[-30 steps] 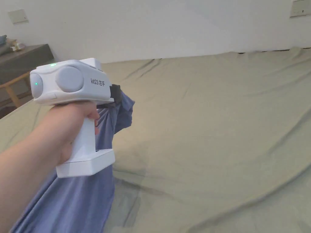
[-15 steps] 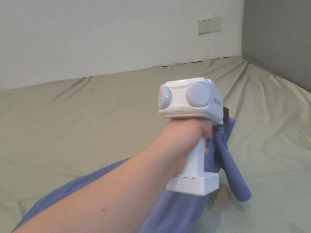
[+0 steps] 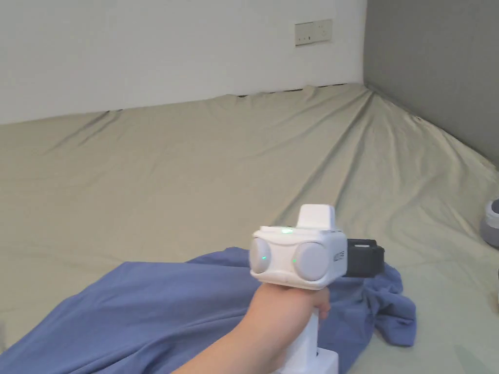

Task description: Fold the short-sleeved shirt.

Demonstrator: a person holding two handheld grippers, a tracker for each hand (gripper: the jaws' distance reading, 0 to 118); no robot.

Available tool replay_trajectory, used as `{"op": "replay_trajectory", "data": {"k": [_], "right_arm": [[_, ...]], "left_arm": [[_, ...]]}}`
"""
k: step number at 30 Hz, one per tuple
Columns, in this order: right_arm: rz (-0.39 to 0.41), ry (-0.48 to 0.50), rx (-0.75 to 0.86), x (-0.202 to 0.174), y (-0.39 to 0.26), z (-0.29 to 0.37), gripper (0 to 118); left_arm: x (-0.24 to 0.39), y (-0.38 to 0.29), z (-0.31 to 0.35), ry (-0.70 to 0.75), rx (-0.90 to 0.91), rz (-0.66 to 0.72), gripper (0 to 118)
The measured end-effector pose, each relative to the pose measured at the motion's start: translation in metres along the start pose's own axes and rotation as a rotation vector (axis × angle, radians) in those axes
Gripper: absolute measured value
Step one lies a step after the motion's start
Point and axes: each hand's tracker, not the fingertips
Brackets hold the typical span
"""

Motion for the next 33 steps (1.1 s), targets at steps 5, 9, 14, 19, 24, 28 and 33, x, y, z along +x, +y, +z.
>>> {"op": "replay_trajectory", "data": {"k": [5, 9, 14, 19, 24, 28, 33], "right_arm": [[-0.035, 0.073, -0.001, -0.034, 0.007, -0.027, 0], [-0.045, 0.158, 0.011, -0.069, 0.01, -0.047, 0], [-0.003, 0.215, -0.02, -0.11, 0.005, -0.061, 0], [0.044, 0.242, -0.064, -0.132, -0.003, -0.071, 0], [0.053, 0.227, -0.104, -0.139, -0.004, -0.084, 0], [0.045, 0.201, -0.118, -0.138, -0.004, -0.09, 0], [0.038, 0.158, -0.124, -0.123, -0.003, -0.092, 0]], "left_arm": [[-0.084, -0.009, 0.159, 0.181, 0.189, -0.011, 92], [-0.157, -0.056, 0.27, 0.459, 0.247, -0.063, 0], [-0.24, -0.13, 0.352, 0.569, 0.124, 0.083, 0], [-0.299, -0.18, 0.366, 0.638, 0.084, 0.253, 0], [-0.362, -0.178, 0.312, 0.7, 0.037, 0.352, 39], [-0.391, -0.176, 0.244, 0.604, -0.095, 0.413, 110], [-0.371, -0.169, 0.209, 0.679, -0.256, 0.327, 87]]}}
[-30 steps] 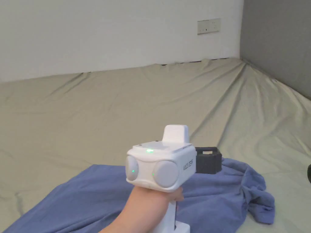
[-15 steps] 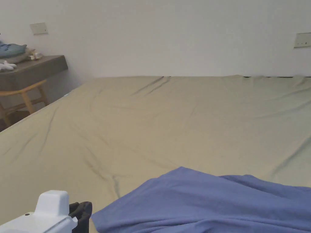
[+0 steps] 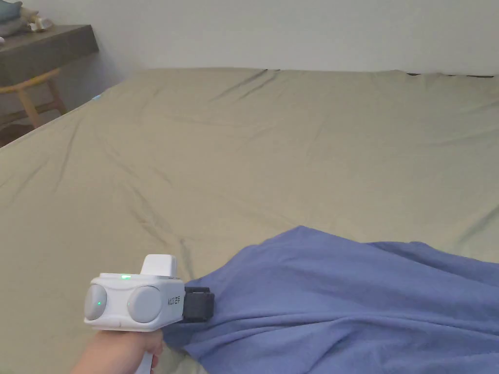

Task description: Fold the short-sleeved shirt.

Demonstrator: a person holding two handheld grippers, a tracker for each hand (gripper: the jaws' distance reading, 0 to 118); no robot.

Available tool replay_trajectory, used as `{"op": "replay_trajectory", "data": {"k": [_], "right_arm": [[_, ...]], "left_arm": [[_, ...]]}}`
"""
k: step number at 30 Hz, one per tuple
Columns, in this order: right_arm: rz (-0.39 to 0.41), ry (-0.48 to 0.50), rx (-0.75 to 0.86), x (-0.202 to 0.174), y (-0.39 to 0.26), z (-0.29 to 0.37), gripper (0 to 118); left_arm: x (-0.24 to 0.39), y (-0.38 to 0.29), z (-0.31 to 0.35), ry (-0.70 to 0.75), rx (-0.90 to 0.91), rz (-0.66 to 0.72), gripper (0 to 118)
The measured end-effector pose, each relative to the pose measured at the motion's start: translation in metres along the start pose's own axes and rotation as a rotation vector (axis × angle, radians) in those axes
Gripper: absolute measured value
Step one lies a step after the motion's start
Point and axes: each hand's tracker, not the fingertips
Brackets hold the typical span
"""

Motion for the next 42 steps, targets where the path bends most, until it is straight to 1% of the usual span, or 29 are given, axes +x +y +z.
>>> {"op": "replay_trajectory", "data": {"k": [1, 2, 3, 4, 5, 6, 7, 9, 13, 14, 15, 16, 17, 18, 20, 22, 23, 24, 25, 26, 27, 28, 29, 31, 32, 34, 36, 38, 42], "right_arm": [[-0.008, -0.018, 0.002, 0.006, 0.001, 0.0, 0], [-0.023, -0.023, -0.002, 0.013, 0.0, -0.001, 0], [-0.057, -0.028, -0.021, 0.019, -0.001, -0.002, 0], [-0.055, -0.038, -0.019, 0.024, -0.001, -0.003, 0], [-0.056, -0.053, -0.024, 0.03, -0.001, -0.004, 0], [-0.054, -0.062, -0.028, 0.038, -0.004, -0.004, 0], [-0.047, -0.067, -0.036, 0.045, -0.005, -0.004, 0], [-0.045, -0.074, -0.038, 0.06, -0.009, -0.007, 0], [-0.045, -0.105, -0.106, 0.102, -0.017, -0.028, 0], [-0.064, -0.089, -0.149, 0.115, -0.022, -0.04, 8], [-0.119, -0.057, -0.167, 0.126, -0.025, -0.054, 43], [-0.193, -0.039, -0.239, 0.138, -0.029, -0.07, 79], [-0.196, -0.04, -0.277, 0.147, -0.028, -0.089, 106], [-0.201, -0.039, -0.307, 0.154, -0.031, -0.106, 116], [-0.223, 0.009, -0.344, 0.163, -0.038, -0.135, 110], [-0.227, -0.016, -0.415, 0.163, -0.05, -0.159, 101], [-0.235, -0.026, -0.459, 0.163, -0.058, -0.168, 85], [-0.246, -0.02, -0.508, 0.164, -0.065, -0.174, 26], [-0.265, -0.017, -0.563, 0.165, -0.072, -0.177, 5], [-0.365, 0.05, -0.629, 0.164, -0.084, -0.175, 5], [-0.413, 0.033, -0.531, 0.165, -0.084, -0.166, 5], [-0.415, 0.041, -0.476, 0.168, -0.079, -0.158, 5], [-0.417, 0.07, -0.473, 0.169, -0.076, -0.151, 5], [-0.371, 0.06, -0.439, 0.164, -0.064, -0.131, 5], [-0.317, 0.06, -0.399, 0.16, -0.052, -0.121, 5], [-0.263, 0.082, -0.314, 0.152, -0.022, -0.1, 5], [-0.262, 0.094, -0.245, 0.145, 0.007, -0.08, 5], [-0.202, 0.088, -0.154, 0.138, 0.046, -0.061, 5], [-0.148, 0.054, -0.012, 0.134, 0.118, -0.037, 5]], "left_arm": [[0.003, -0.003, 0.007, -0.032, -0.028, 0.055, 78], [0.01, -0.006, 0.012, -0.031, -0.014, 0.081, 57], [0.017, -0.008, 0.015, -0.012, 0.005, 0.01, 13], [0.024, -0.009, 0.019, -0.084, 0.037, -0.076, 13], [0.023, -0.011, 0.022, -0.168, 0.043, -0.058, 4], [0.028, -0.011, 0.024, -0.171, 0.025, -0.025, 4], [0.031, -0.012, 0.027, -0.099, 0.004, -0.042, 4], [0.028, -0.013, 0.04, -0.166, 0.056, -0.084, 4], [0.023, -0.009, 0.083, -0.166, 0.17, -0.09, 4], [0.019, -0.005, 0.092, -0.173, 0.186, -0.07, 4], [0.016, -0.001, 0.098, -0.185, 0.191, -0.062, 4], [0.013, 0.002, 0.104, -0.193, 0.202, -0.048, 4], [0.007, 0.008, 0.109, -0.195, 0.218, -0.02, 4], [0.005, 0.011, 0.112, -0.203, 0.216, -0.007, 4], [0.002, 0.014, 0.115, -0.202, 0.225, 0.019, 4], [0.004, 0.017, 0.113, -0.195, 0.222, 0.015, 4], [0.005, 0.017, 0.111, -0.189, 0.218, 0.014, 4], [0.006, 0.016, 0.11, -0.188, 0.21, 0.013, 4], [0.005, 0.016, 0.107, -0.189, 0.203, 0.013, 4], [0.005, 0.016, 0.106, -0.192, 0.198, 0.016, 4], [0.005, 0.015, 0.107, -0.195, 0.196, 0.018, 4], [0.004, 0.013, 0.109, -0.176, 0.222, 0.037, 4], [0.0, 0.014, 0.113, -0.163, 0.26, 0.063, 4], [-0.006, 0.02, 0.123, -0.206, 0.271, 0.091, 4], [-0.008, 0.024, 0.13, -0.218, 0.282, 0.092, 4], [-0.01, 0.033, 0.147, -0.198, 0.35, 0.062, 4], [-0.012, 0.048, 0.171, -0.179, 0.416, 0.033, 4], [-0.022, 0.071, 0.198, -0.178, 0.48, 0.036, 4], [-0.043, 0.128, 0.242, -0.11, 0.593, 0.014, 4]]}}
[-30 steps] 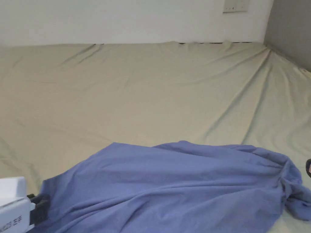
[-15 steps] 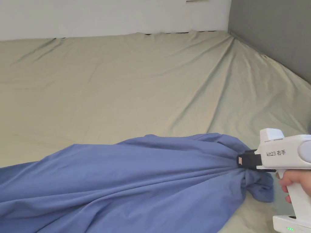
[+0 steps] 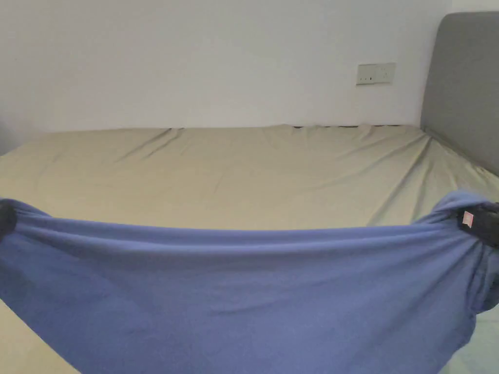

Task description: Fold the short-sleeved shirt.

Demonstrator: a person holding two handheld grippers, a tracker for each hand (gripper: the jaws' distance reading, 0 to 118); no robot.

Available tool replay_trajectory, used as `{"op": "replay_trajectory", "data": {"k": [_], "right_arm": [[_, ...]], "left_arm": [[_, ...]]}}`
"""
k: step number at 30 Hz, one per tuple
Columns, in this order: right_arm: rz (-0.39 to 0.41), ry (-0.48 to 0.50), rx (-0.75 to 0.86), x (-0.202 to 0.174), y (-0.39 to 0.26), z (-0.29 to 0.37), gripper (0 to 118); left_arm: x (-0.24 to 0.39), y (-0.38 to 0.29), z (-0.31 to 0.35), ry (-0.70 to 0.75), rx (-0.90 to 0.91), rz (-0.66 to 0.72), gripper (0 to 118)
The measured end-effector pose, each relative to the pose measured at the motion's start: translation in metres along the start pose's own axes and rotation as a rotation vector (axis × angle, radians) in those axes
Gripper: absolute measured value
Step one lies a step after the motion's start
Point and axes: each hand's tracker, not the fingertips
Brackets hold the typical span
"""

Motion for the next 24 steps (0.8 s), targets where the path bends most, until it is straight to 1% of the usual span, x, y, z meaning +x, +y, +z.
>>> {"op": "replay_trajectory", "data": {"k": [2, 3, 5, 6, 8, 9, 10, 11, 12, 14, 16, 18, 20, 21, 22, 24], "right_arm": [[0.073, -0.013, 0.046, -0.006, 0.032, 0.004, 5], [0.092, -0.027, 0.064, -0.009, 0.049, 0.003, 5], [0.108, -0.04, 0.097, -0.009, 0.082, -0.008, 5], [0.103, -0.062, 0.101, -0.01, 0.096, -0.014, 5], [0.175, -0.095, 0.161, -0.012, 0.127, -0.031, 5], [0.199, -0.116, 0.185, -0.013, 0.141, -0.04, 5], [0.198, -0.144, 0.205, -0.012, 0.156, -0.051, 5], [0.186, -0.144, 0.217, -0.009, 0.167, -0.061, 5], [0.183, -0.164, 0.229, -0.004, 0.178, -0.073, 5], [0.154, -0.206, 0.25, 0.004, 0.196, -0.1, 5], [0.201, -0.254, 0.285, 0.008, 0.211, -0.125, 5], [0.199, -0.293, 0.301, 0.014, 0.223, -0.151, 5], [0.183, -0.319, 0.331, 0.021, 0.231, -0.178, 5], [0.159, -0.322, 0.326, 0.024, 0.232, -0.191, 5], [0.152, -0.326, 0.323, 0.028, 0.231, -0.206, 5], [0.162, -0.346, 0.314, 0.03, 0.225, -0.236, 5]], "left_arm": [[-0.004, 0.03, -0.004, 0.021, 0.051, -0.021, 4], [-0.004, 0.046, -0.008, 0.027, 0.058, -0.031, 4], [0.001, 0.075, -0.02, 0.05, 0.087, -0.042, 4], [0.005, 0.089, -0.028, 0.063, 0.102, -0.078, 4], [0.012, 0.114, -0.052, 0.096, 0.138, -0.15, 4], [0.016, 0.125, -0.063, 0.101, 0.145, -0.149, 4], [0.019, 0.139, -0.076, 0.101, 0.147, -0.138, 4], [0.022, 0.151, -0.087, 0.105, 0.156, -0.135, 4], [0.027, 0.16, -0.103, 0.116, 0.165, -0.137, 4], [0.037, 0.176, -0.132, 0.15, 0.218, -0.173, 4], [0.045, 0.188, -0.16, 0.163, 0.231, -0.183, 4], [0.052, 0.196, -0.189, 0.162, 0.247, -0.171, 4], [0.06, 0.198, -0.22, 0.163, 0.263, -0.156, 4], [0.063, 0.196, -0.235, 0.168, 0.266, -0.15, 4], [0.066, 0.192, -0.253, 0.17, 0.27, -0.139, 4], [0.073, 0.179, -0.282, 0.188, 0.261, -0.121, 4]]}}
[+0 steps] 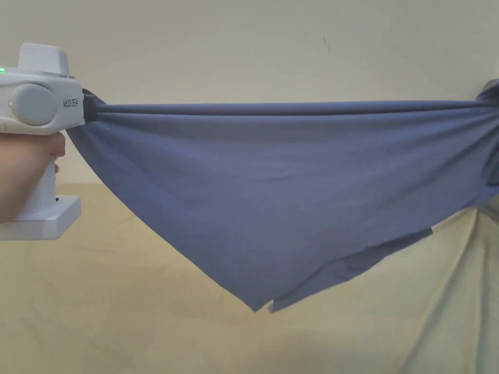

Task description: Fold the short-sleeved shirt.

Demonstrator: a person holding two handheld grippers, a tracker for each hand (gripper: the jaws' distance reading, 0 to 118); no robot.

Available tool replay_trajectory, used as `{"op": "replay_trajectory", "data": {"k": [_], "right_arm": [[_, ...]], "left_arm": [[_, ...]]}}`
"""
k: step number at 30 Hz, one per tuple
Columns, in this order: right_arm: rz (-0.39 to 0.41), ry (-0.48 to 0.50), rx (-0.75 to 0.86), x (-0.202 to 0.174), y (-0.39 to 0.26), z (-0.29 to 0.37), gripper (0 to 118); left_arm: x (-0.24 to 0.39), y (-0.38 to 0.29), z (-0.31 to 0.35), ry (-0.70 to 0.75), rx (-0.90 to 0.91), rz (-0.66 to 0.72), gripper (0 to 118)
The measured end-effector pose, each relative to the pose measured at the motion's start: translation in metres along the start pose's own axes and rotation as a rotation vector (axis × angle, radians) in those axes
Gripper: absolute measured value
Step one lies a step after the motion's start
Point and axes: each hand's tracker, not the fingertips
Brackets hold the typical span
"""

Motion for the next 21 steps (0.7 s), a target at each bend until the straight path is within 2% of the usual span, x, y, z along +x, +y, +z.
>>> {"op": "replay_trajectory", "data": {"k": [3, 8, 11, 16, 21], "right_arm": [[0.021, -0.019, -0.022, -0.012, -0.036, -0.033, 5], [-0.001, -0.01, -0.145, -0.029, -0.134, -0.064, 5], [0.051, 0.003, -0.26, -0.035, -0.2, -0.065, 5], [0.0, 0.026, -0.351, -0.031, -0.277, -0.024, 5], [0.045, 0.076, -0.402, -0.015, -0.302, 0.047, 5]], "left_arm": [[0.016, -0.041, -0.036, 0.023, -0.038, 0.011, 4], [0.037, -0.134, -0.061, 0.023, -0.152, -0.006, 4], [0.045, -0.188, -0.053, 0.014, -0.229, -0.055, 4], [0.045, -0.257, -0.014, -0.058, -0.333, -0.051, 4], [0.028, -0.282, 0.053, -0.108, -0.396, -0.029, 4]]}}
